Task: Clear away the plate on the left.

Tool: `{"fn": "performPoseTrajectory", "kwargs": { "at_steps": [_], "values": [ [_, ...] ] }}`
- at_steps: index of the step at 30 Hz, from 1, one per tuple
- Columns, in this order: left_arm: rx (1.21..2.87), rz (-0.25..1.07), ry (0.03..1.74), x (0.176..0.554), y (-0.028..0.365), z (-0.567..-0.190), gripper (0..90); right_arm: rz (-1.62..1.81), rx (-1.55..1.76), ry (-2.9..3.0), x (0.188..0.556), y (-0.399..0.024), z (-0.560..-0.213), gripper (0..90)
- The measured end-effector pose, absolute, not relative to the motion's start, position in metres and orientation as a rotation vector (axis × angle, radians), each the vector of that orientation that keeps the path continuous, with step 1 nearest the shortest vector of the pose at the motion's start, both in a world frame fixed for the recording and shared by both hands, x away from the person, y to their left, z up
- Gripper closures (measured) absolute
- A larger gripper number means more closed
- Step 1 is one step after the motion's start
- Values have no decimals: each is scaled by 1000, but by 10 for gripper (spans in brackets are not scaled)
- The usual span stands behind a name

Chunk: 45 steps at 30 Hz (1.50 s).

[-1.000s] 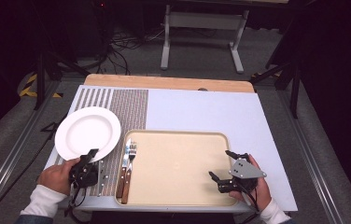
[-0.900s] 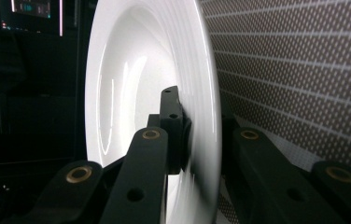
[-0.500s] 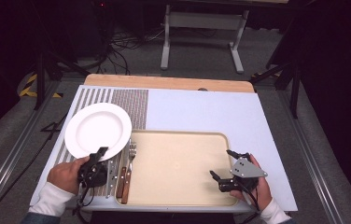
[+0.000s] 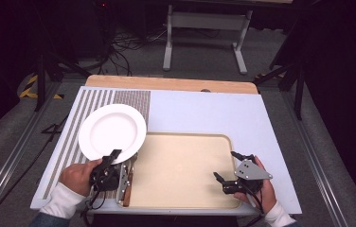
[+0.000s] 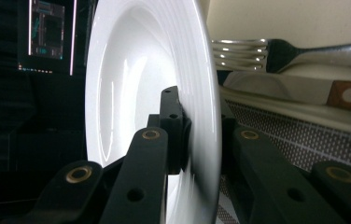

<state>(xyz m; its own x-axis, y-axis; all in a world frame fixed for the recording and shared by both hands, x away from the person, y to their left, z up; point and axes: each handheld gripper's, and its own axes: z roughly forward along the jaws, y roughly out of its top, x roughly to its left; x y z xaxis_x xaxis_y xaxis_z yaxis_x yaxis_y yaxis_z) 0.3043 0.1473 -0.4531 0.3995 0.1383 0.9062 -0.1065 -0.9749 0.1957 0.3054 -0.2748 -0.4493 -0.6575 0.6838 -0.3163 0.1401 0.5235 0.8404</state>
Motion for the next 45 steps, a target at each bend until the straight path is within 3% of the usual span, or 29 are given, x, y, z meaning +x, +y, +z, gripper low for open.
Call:
{"fn": "performPoseTrajectory", "kwargs": {
  "at_steps": [45],
  "values": [
    [2403,1440,-301,274,66,-459,808,1083,691,2096,308,-281,-449,99]
  ]
}}
